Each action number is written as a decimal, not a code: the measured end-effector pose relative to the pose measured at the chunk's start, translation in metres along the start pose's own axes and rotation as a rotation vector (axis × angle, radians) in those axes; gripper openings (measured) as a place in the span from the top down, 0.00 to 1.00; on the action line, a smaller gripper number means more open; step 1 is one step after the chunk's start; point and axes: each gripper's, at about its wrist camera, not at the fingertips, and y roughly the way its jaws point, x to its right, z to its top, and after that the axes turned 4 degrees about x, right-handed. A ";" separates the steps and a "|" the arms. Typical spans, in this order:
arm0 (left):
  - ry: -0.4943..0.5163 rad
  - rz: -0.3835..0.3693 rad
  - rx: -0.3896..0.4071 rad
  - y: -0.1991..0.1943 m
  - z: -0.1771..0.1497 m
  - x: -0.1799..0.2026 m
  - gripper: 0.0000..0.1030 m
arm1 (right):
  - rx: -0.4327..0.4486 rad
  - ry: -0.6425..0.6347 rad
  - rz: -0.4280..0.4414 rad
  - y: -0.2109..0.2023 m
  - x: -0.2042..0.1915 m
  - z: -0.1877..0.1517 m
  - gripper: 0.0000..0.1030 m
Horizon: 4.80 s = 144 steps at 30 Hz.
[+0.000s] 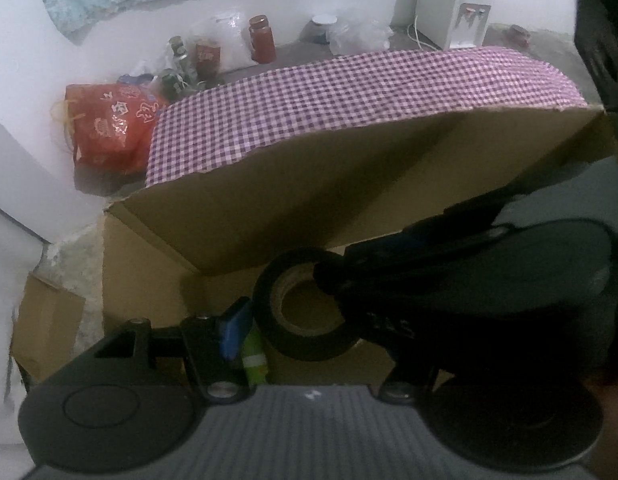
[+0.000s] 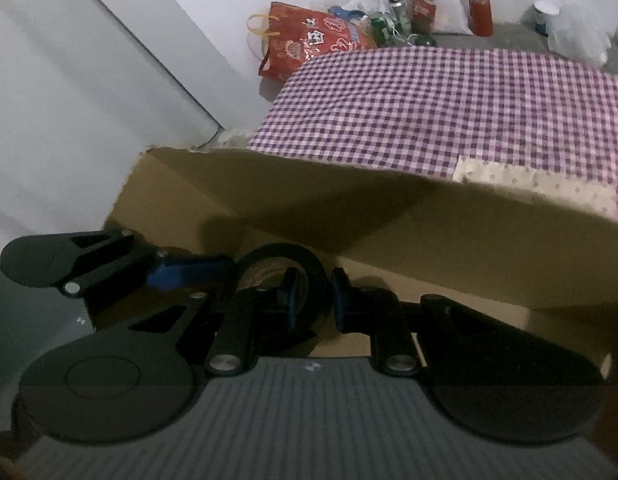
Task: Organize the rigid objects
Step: 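Carry the black tape roll into the box and open the right gripper, then move the right tool back to the white charger plug, then grasp the white charger plug with the right gripper and lift it, then carry the white charger plug into the box and open the right gripper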
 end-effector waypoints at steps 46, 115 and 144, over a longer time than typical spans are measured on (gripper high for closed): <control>-0.080 -0.131 0.441 -0.153 -0.244 0.090 0.24 | 0.332 0.128 0.127 -0.198 -0.014 -0.261 0.72; -0.065 -0.064 0.391 -0.077 -0.214 0.124 0.54 | 0.185 0.274 0.193 -0.136 0.033 -0.241 0.72; -0.108 -0.040 0.535 -0.187 -0.133 0.087 0.54 | 0.415 0.049 0.241 -0.220 -0.055 -0.158 0.74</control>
